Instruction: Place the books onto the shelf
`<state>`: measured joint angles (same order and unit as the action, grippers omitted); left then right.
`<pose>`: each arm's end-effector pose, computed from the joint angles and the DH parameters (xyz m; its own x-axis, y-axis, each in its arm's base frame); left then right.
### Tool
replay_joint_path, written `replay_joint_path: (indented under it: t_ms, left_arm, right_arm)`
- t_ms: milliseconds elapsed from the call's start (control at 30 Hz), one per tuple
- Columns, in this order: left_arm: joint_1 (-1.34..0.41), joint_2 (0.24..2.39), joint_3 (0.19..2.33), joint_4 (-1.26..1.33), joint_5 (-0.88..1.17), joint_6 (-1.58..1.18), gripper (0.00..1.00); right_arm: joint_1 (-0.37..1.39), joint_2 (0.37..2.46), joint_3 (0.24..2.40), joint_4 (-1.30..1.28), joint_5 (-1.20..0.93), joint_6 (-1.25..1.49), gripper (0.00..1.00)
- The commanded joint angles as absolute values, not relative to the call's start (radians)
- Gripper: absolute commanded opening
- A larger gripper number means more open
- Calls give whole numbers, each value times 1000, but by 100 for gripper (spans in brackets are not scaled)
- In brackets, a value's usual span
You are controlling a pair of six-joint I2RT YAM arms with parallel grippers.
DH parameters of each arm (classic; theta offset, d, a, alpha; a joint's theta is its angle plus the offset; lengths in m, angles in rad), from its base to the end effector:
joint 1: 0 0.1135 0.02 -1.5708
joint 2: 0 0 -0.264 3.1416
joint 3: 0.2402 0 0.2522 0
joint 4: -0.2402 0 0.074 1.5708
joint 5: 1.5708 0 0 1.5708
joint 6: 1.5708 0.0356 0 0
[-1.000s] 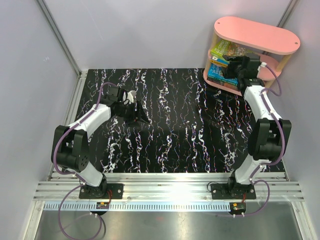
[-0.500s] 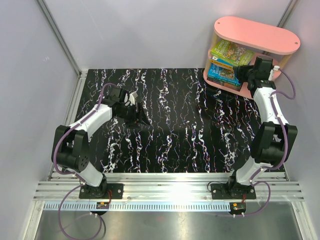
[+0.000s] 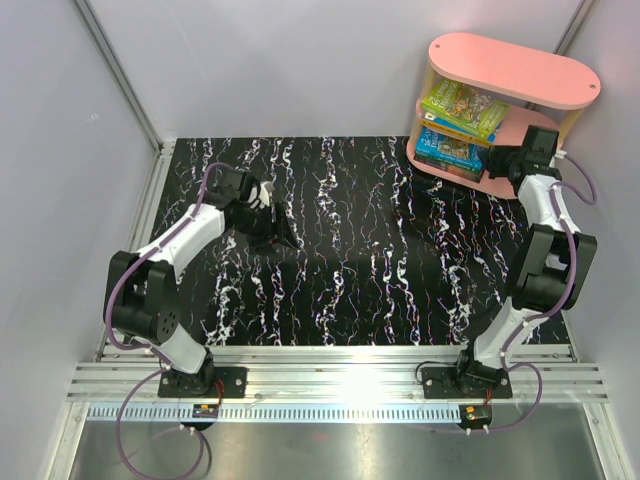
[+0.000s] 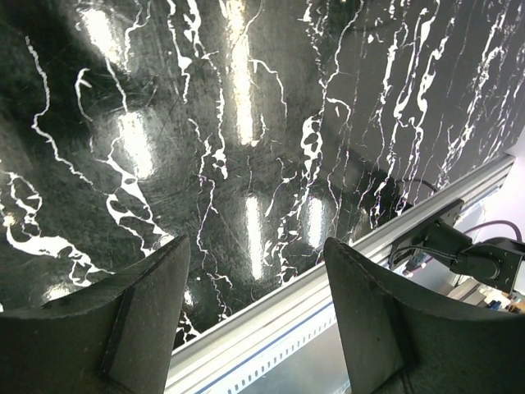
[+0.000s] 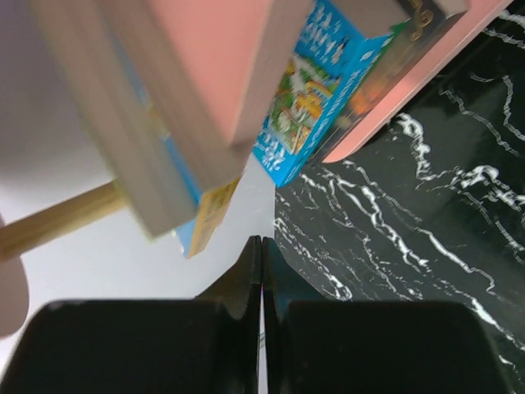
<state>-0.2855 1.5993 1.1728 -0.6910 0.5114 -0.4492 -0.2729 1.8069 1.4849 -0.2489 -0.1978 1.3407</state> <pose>0.3034 -0.1072 0.2362 -0.9730 -0.1091 -0.2034 0.0319 0.8093 -0.5865 0.4109 -0.1077 0.2907 -0.0164 0.9959 -0.0885 0.5306 0.0837 0.8435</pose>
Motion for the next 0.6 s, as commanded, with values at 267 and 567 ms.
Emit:
replay_joint_path:
  t_ms: [267, 567]
  left_arm:
    - [-288, 1563, 1192, -701, 449, -528, 69]
    - [-288, 1532, 1154, -687, 434, -569, 69]
  right_arm:
    - [-322, 1914, 1552, -134, -321, 1364, 0]
    - [-348, 1970, 1577, -11, -399, 1414, 0]
